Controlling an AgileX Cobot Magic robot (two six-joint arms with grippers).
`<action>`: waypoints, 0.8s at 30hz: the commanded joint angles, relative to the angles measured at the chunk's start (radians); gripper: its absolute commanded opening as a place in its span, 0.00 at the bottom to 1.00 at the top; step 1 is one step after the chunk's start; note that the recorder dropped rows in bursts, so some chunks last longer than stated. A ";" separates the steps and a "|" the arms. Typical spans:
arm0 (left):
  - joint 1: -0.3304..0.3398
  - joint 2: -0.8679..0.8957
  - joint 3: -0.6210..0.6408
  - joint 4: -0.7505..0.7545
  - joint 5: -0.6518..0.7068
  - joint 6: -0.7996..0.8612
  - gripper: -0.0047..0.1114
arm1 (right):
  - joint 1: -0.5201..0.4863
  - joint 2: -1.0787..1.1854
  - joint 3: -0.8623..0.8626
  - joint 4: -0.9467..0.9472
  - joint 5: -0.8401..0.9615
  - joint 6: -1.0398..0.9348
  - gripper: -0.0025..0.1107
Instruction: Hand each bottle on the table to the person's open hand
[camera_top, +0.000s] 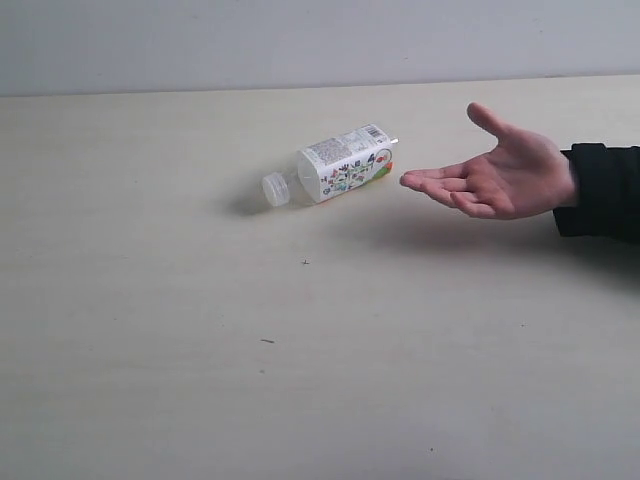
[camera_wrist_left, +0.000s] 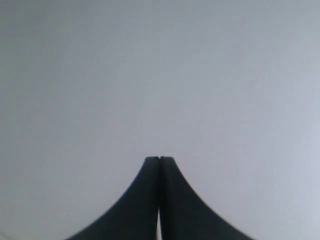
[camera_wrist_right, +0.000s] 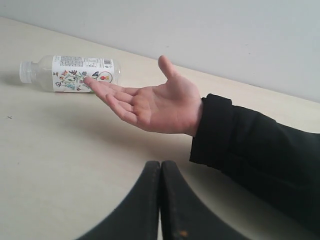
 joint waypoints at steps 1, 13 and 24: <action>-0.004 0.265 -0.132 -0.082 -0.013 0.232 0.04 | -0.006 -0.006 0.005 -0.005 0.002 0.004 0.02; -0.004 0.937 -0.769 0.202 0.575 0.396 0.04 | -0.006 -0.006 0.005 -0.005 0.002 0.004 0.02; -0.080 1.303 -1.260 0.182 1.097 0.651 0.04 | -0.006 -0.006 0.005 -0.005 0.002 0.004 0.02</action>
